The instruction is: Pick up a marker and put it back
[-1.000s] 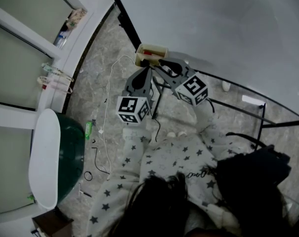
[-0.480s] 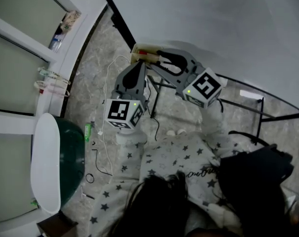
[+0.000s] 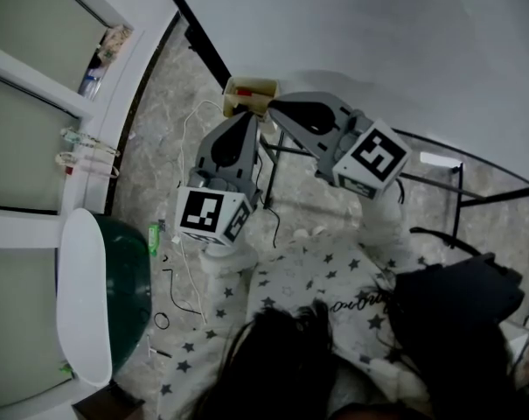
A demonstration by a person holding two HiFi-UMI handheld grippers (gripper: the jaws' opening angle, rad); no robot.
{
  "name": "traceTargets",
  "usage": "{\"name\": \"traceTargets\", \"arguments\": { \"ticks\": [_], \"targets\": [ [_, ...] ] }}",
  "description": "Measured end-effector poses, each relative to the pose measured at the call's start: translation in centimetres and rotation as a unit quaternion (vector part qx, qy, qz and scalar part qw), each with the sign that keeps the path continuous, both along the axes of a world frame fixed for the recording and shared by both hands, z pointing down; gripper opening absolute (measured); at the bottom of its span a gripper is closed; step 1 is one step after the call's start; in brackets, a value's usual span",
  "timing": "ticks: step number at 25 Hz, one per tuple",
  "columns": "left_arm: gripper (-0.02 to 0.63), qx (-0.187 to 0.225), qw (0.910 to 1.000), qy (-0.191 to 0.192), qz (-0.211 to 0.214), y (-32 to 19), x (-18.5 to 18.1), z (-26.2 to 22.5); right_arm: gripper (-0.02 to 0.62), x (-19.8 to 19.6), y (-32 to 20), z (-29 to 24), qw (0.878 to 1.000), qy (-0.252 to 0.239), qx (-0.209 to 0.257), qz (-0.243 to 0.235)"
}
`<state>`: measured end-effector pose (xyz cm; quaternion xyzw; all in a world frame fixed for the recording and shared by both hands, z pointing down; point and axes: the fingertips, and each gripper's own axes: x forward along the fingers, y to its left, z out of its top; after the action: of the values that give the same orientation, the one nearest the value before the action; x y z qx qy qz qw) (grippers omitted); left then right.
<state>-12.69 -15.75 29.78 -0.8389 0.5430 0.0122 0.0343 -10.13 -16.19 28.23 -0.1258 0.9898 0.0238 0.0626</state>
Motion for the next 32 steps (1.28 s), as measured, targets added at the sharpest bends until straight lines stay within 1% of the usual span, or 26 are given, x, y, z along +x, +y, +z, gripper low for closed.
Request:
{"name": "traceTargets", "arguments": {
  "ticks": [3,20,32],
  "targets": [
    [0.001,-0.005,1.0000,0.000,0.001,0.4,0.3,-0.4,0.008,0.1,0.4,-0.2,1.000,0.002,0.000,0.000],
    [0.002,-0.005,1.0000,-0.002,-0.002,0.4,0.2,0.0,0.006,0.0,-0.1,1.0,1.000,0.020,0.001,0.009],
    [0.002,-0.003,1.0000,-0.005,-0.001,0.4,0.3,0.1,0.006,0.1,-0.3,1.4,1.000,0.021,-0.001,0.012]
  ]
}}
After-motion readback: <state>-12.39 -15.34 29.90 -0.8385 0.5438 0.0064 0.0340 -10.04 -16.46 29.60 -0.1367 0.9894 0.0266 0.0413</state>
